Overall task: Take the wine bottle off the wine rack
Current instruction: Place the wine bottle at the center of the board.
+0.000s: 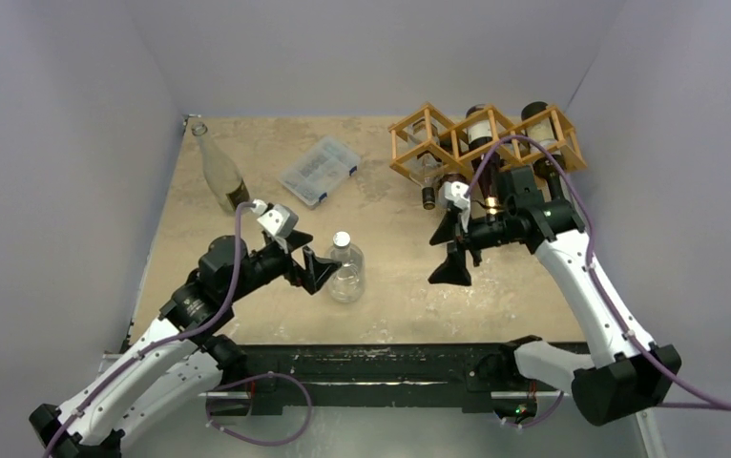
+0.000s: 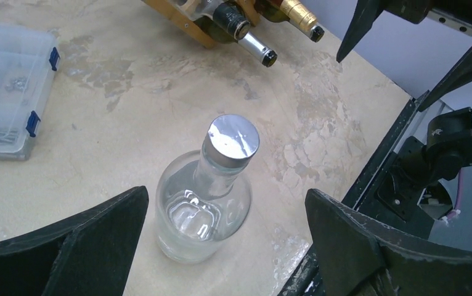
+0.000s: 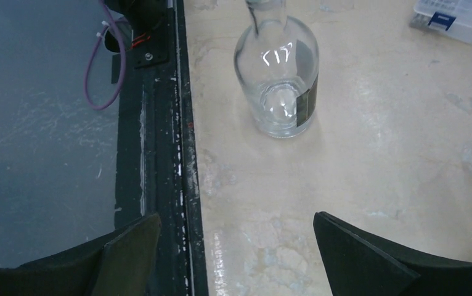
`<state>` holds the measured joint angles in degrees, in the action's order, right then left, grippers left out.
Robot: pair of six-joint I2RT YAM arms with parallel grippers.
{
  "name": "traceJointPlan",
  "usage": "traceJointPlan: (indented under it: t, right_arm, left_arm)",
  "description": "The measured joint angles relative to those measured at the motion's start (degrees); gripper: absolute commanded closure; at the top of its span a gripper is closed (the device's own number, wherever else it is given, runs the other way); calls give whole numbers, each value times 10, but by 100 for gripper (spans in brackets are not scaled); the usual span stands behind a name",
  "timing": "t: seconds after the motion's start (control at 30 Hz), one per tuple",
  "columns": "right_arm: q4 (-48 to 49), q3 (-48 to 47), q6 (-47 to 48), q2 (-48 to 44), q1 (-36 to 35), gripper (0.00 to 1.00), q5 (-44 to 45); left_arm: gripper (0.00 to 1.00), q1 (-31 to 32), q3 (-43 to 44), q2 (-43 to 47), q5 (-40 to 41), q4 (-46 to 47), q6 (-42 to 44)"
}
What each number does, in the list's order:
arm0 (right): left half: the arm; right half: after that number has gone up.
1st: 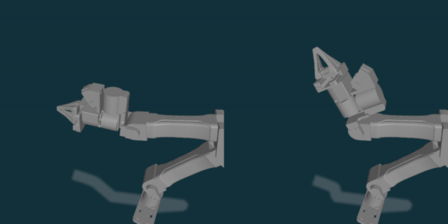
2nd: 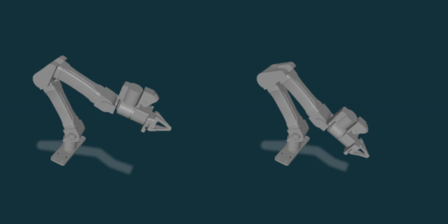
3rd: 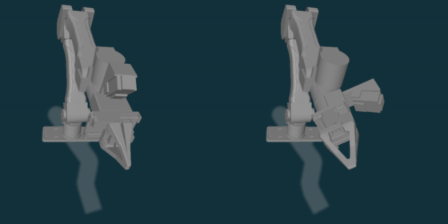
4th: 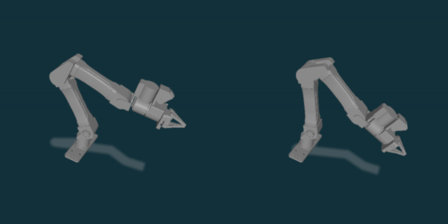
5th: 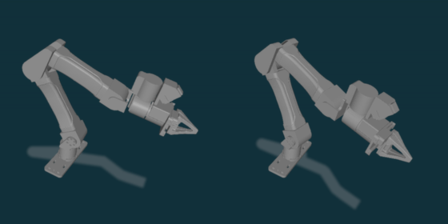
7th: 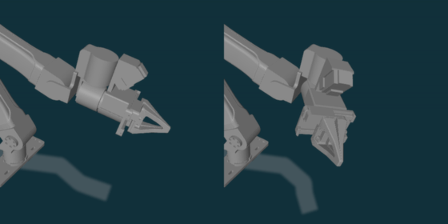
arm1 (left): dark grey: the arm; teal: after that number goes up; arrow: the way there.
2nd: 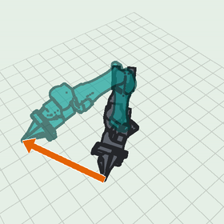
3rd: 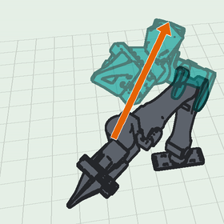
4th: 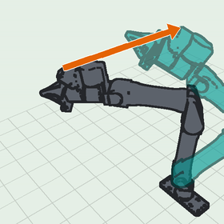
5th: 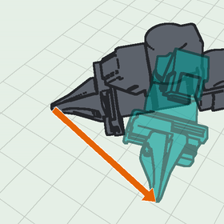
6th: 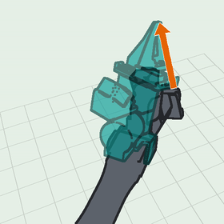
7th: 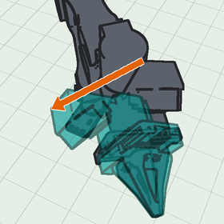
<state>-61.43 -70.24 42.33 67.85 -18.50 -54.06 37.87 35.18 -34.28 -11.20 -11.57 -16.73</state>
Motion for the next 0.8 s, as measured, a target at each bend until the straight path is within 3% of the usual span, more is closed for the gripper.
traceJointPlan:
  t: [0.3, 0.47, 0.8]
  right_arm:
    - [73, 169, 4, -129, 125, 1, -115]
    - [120, 178, -26, -146, 129, 1, -115]
    - [160, 178, -60, -128, 130, 1, -99]
  left_arm:
    - [0, 56, 76, -87, 63, -16, 19]
    - [1, 82, 114, -126, 120, -43, 5]
    - [14, 178, 250, -249, 295, -176, -72]
